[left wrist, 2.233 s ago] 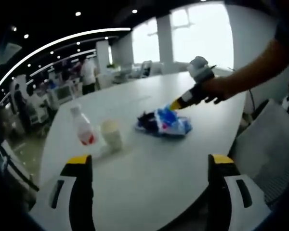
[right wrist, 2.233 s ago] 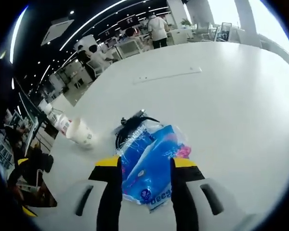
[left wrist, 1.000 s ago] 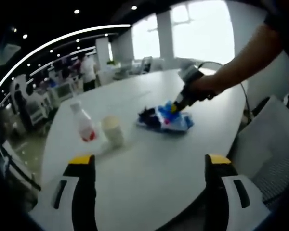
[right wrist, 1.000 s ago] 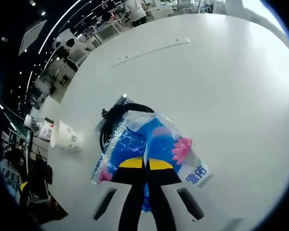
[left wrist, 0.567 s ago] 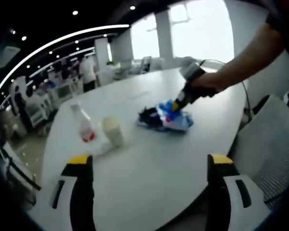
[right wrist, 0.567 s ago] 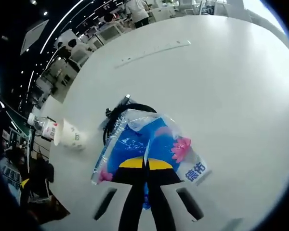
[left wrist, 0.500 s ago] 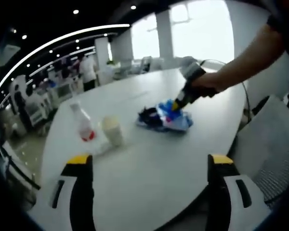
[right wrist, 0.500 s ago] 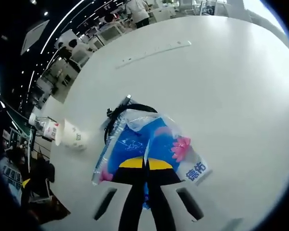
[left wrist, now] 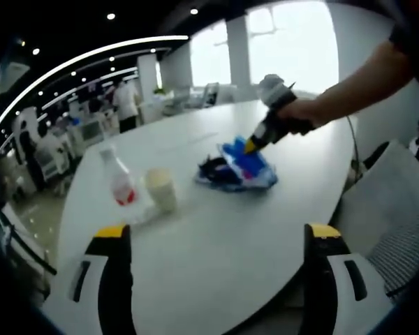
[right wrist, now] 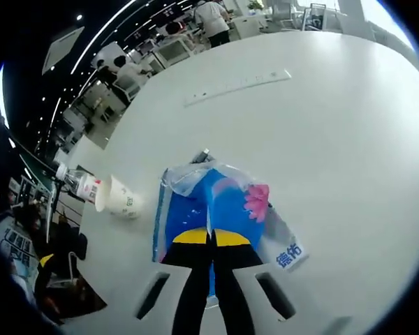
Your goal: Arrange the tabletop items into an orderly group along one side of the table until the central work area is clear of visible clutter.
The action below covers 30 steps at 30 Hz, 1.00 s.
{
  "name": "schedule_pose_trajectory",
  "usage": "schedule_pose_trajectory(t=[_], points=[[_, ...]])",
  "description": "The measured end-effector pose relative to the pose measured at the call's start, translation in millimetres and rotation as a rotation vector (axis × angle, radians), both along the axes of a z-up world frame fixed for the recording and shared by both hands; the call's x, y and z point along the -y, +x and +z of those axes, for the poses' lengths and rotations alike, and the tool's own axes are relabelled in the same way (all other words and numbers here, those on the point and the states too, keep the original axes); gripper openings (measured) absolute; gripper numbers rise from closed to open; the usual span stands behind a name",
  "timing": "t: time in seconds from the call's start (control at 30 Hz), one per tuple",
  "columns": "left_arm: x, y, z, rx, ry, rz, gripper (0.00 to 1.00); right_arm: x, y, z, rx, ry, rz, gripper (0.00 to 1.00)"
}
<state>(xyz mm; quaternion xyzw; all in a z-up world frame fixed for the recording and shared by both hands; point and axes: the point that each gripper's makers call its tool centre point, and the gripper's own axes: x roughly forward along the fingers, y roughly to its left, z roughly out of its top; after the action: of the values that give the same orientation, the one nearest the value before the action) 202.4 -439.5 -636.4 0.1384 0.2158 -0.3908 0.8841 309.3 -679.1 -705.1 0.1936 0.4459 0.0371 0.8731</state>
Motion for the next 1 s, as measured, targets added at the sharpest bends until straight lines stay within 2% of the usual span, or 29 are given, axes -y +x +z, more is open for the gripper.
schedule_pose_trajectory(t=[0.23, 0.57, 0.83, 1.0], points=[[-0.2, 0.3, -0.4, -0.002, 0.003, 0.001, 1.00, 1.9, 5.2, 11.9, 0.017, -0.020, 0.048, 0.00], [-1.3, 0.9, -1.8, -0.016, 0.002, 0.015, 0.99, 1.5, 9.6, 28.9, 0.040, -0.059, 0.163, 0.00], [-0.9, -0.5, -4.9, -0.026, 0.011, 0.008, 0.99, 9.0, 7.0, 34.5, 0.027, -0.150, 0.291, 0.00], [0.0, -1.0, -5.8, -0.025, 0.022, 0.002, 0.99, 18.2, 6.9, 37.7, 0.016, -0.177, 0.317, 0.00]])
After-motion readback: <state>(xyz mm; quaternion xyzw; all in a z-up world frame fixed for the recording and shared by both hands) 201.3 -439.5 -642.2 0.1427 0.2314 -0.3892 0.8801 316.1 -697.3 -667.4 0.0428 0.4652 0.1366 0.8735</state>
